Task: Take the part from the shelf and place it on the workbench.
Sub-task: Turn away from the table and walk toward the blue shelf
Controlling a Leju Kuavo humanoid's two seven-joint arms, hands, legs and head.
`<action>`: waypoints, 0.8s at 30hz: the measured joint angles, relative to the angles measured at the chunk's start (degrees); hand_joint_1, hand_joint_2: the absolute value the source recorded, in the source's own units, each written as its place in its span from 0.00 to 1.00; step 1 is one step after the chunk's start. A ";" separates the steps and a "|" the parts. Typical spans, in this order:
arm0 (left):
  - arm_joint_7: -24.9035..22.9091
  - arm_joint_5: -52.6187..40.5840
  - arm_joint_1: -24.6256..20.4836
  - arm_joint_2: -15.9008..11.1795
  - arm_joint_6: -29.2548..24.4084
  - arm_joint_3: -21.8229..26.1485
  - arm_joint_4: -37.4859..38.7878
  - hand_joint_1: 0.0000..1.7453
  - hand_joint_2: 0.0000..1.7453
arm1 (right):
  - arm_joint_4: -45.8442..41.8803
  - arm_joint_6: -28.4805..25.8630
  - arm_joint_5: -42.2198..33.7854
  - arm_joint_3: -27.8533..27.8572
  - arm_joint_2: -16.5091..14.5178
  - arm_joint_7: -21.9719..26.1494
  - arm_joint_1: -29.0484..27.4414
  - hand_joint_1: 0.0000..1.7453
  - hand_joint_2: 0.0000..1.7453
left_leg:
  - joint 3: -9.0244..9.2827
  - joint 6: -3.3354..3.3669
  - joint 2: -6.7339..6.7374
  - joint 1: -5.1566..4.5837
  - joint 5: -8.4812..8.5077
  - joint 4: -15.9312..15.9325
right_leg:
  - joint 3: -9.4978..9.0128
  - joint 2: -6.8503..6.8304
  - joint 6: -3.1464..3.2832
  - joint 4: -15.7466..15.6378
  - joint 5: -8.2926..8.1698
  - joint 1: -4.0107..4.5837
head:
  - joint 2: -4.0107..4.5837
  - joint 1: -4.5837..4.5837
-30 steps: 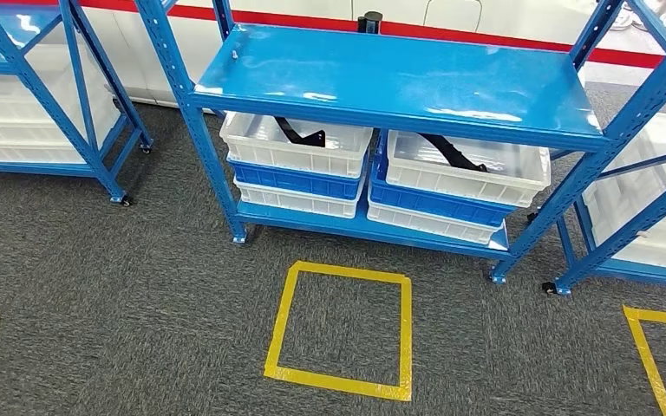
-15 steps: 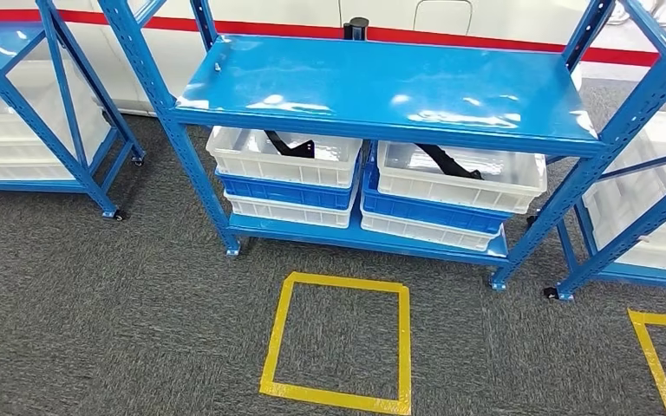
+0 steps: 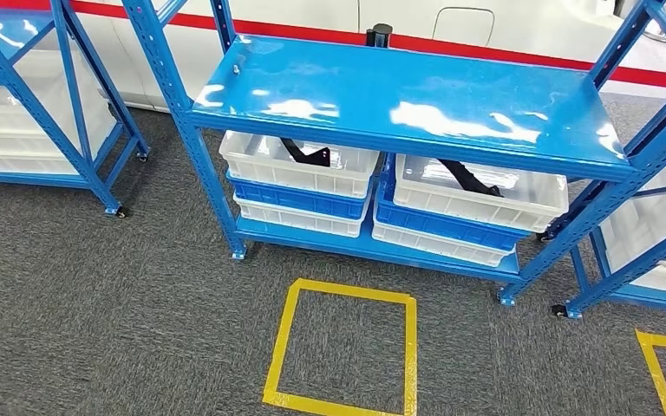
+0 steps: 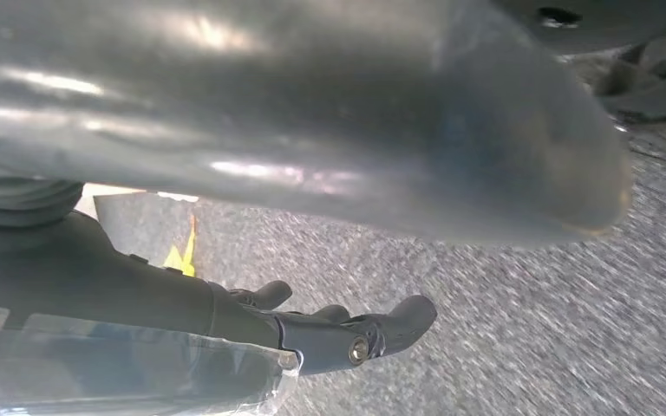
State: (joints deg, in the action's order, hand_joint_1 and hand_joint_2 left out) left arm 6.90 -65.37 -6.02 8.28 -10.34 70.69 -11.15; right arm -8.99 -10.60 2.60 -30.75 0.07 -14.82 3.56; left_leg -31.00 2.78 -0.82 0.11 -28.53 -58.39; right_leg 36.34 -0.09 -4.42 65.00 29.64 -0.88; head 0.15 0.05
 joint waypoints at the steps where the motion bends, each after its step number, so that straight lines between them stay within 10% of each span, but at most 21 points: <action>1: 0.00 0.00 -0.02 0.02 0.01 0.00 0.00 0.00 0.00 | 0.01 0.00 0.00 0.00 0.02 0.00 0.05 0.00 0.00 | 0.38 -0.30 -0.09 -0.16 -0.52 -0.05 | -1.48 0.00 0.12 -3.64 -1.83 0.06 | 0.00 -0.02; 5: 0.01 0.00 -0.08 0.02 0.00 0.00 0.00 0.00 0.00 | 0.01 0.00 0.00 0.00 -0.04 0.00 0.24 0.00 0.00 | 1.15 -0.88 -0.09 -0.34 -1.42 0.27 | -3.11 0.07 2.01 -6.42 -3.04 0.38 | 0.00 0.26; 8: 0.01 0.00 -0.06 0.03 0.00 0.00 0.00 0.00 0.00 | 0.01 0.00 0.00 0.01 -0.03 0.00 0.25 0.00 0.00 | 1.48 0.45 -0.04 -0.27 -1.31 0.56 | -3.34 0.12 2.21 -6.75 -3.21 0.32 | 0.00 0.30; 12: 0.01 0.00 -0.07 0.03 0.01 0.00 0.00 0.00 0.00 | 0.01 0.00 0.01 0.00 -0.06 0.00 0.28 0.00 0.00 | 1.69 0.32 -0.03 -0.23 -1.43 0.99 | -3.36 0.13 2.67 -6.74 -2.90 0.52 | 0.00 0.31; 18: 0.00 0.00 -0.06 -0.03 0.00 0.00 0.00 0.00 0.00 | 0.01 0.00 0.00 0.00 -0.09 0.01 0.28 0.00 0.00 | 1.79 -1.28 -0.02 -0.01 -1.59 1.17 | -3.44 0.12 2.73 -6.82 -2.86 0.55 | 0.00 0.27; 22: -0.03 -0.01 -0.09 0.09 -0.14 0.00 0.00 0.00 0.00 | -0.01 -0.02 -0.01 0.01 -0.13 0.01 0.32 0.00 0.00 | 3.98 0.22 0.24 0.33 0.03 4.35 | -3.65 0.14 2.02 -6.83 -2.75 0.50 | 0.00 0.22; 24: -0.53 -0.15 -0.07 0.18 -1.11 0.00 0.00 0.00 0.00 | -0.01 -0.28 -0.16 0.00 -0.08 0.00 0.33 0.00 0.00 | 5.08 0.40 0.74 0.61 0.85 5.90 | -0.87 0.18 2.15 -1.31 -0.64 0.38 | 0.00 -0.05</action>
State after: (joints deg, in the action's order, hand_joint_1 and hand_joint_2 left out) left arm 6.36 -65.53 -6.09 8.45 -11.46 70.69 -11.15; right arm -9.00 -10.88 2.44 -30.75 0.00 -14.81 3.89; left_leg -25.92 3.18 -0.08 0.72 -27.68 -52.50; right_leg 35.47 0.08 -2.28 63.69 29.00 -0.50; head 0.15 0.00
